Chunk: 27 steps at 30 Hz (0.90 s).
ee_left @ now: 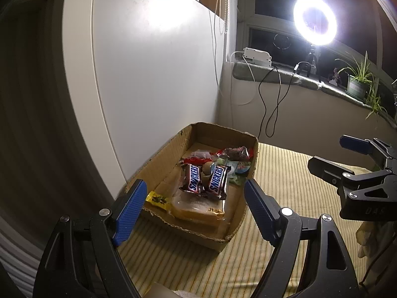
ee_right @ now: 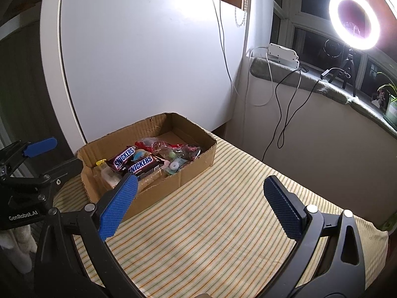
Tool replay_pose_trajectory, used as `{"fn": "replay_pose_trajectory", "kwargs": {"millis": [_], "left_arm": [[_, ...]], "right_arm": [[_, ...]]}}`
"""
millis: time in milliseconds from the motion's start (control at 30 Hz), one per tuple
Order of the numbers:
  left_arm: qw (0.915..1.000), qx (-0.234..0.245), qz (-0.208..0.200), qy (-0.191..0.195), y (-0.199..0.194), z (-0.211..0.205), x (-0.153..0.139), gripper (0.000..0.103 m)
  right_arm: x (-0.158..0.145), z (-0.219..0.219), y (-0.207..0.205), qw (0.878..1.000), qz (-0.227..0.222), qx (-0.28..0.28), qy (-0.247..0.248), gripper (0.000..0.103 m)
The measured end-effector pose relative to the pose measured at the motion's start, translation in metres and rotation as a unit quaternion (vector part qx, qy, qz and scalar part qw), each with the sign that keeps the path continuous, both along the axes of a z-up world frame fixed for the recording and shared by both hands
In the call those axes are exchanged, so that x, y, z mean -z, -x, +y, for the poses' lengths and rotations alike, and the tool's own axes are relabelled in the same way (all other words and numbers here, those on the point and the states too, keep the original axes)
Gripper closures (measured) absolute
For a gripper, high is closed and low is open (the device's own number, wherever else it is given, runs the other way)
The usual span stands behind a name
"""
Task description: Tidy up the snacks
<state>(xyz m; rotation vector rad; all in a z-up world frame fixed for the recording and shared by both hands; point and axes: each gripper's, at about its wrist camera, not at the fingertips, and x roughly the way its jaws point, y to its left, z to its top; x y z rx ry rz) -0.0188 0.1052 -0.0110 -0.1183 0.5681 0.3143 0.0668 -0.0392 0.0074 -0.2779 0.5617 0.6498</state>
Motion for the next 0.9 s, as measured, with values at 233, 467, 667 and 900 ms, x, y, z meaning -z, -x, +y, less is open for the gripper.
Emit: {"fn": "replay_pose_trajectory", "kwargs": {"millis": [233, 467, 667, 900], "left_arm": [[1.0, 0.0, -0.005, -0.002, 0.0056, -0.0032, -0.0029, 0.022], [1.0, -0.006, -0.003, 0.002, 0.0064, -0.001, -0.0018, 0.022], [0.9999, -0.01, -0.001, 0.006, 0.0091, 0.0012, -0.0013, 0.022], [0.9999, -0.012, 0.004, 0.005, 0.0061, 0.0019, 0.0015, 0.022]], "right_arm": [[-0.0007, -0.0057, 0.0037, 1.0, 0.001, 0.004, -0.004, 0.0], [-0.0018, -0.0064, 0.0068, 1.0, -0.002, 0.002, -0.003, 0.0], [-0.0006, -0.0065, 0.0064, 1.0, 0.001, 0.002, -0.003, 0.0], [0.0036, -0.008, 0.0044, 1.0, 0.004, 0.003, 0.002, 0.0]]}}
